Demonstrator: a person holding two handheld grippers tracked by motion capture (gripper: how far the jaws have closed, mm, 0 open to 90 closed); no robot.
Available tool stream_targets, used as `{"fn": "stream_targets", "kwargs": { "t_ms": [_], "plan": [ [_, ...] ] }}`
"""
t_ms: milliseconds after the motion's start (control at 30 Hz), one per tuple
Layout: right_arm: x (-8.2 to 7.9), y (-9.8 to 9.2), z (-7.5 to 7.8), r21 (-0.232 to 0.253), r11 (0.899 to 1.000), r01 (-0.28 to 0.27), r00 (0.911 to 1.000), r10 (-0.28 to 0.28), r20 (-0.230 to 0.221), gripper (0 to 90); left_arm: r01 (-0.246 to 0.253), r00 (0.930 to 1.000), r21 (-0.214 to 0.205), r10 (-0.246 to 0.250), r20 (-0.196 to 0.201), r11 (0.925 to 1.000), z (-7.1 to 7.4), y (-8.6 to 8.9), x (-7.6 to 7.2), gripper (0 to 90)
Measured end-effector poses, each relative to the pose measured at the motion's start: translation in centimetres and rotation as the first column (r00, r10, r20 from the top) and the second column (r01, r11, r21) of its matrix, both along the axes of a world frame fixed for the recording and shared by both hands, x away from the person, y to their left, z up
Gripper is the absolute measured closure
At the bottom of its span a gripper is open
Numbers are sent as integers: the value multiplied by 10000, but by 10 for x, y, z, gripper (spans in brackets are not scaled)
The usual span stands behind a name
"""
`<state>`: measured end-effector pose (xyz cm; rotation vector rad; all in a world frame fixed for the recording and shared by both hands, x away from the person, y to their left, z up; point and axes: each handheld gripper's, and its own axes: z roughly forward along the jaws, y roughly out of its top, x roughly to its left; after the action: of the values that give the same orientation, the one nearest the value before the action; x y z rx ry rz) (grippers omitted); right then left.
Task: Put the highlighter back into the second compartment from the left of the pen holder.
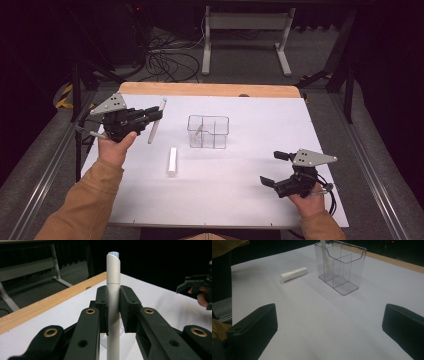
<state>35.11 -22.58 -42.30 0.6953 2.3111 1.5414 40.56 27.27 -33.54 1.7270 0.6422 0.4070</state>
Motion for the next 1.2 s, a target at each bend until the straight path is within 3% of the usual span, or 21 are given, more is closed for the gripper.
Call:
{"fn": "stream_targets", "kwargs": {
  "t_ms": [200, 300, 667, 1200],
  "plan": [
    [0, 0, 0, -12, 10000, -12, 10000, 12, -8, 5, -104, 9997, -269, 110, 195, 9996, 1, -3, 3, 782],
    [0, 0, 0, -16, 10000, -28, 10000, 28, -28, 5, -197, 9991, -127, 201, 377, 9997, 2, -5, 3, 782],
    [0, 0, 0, -12, 10000, -46, 10000, 46, -23, 5, -195, 9979, -302, 213, 606, 9994, 4, -13, 7, 782],
    [0, 0, 0, 30, 9999, -107, 9999, 107, -50, 5, -21, 9971, -191, 35, 763, 9998, 16, -34, 19, 782]
  ]
}}
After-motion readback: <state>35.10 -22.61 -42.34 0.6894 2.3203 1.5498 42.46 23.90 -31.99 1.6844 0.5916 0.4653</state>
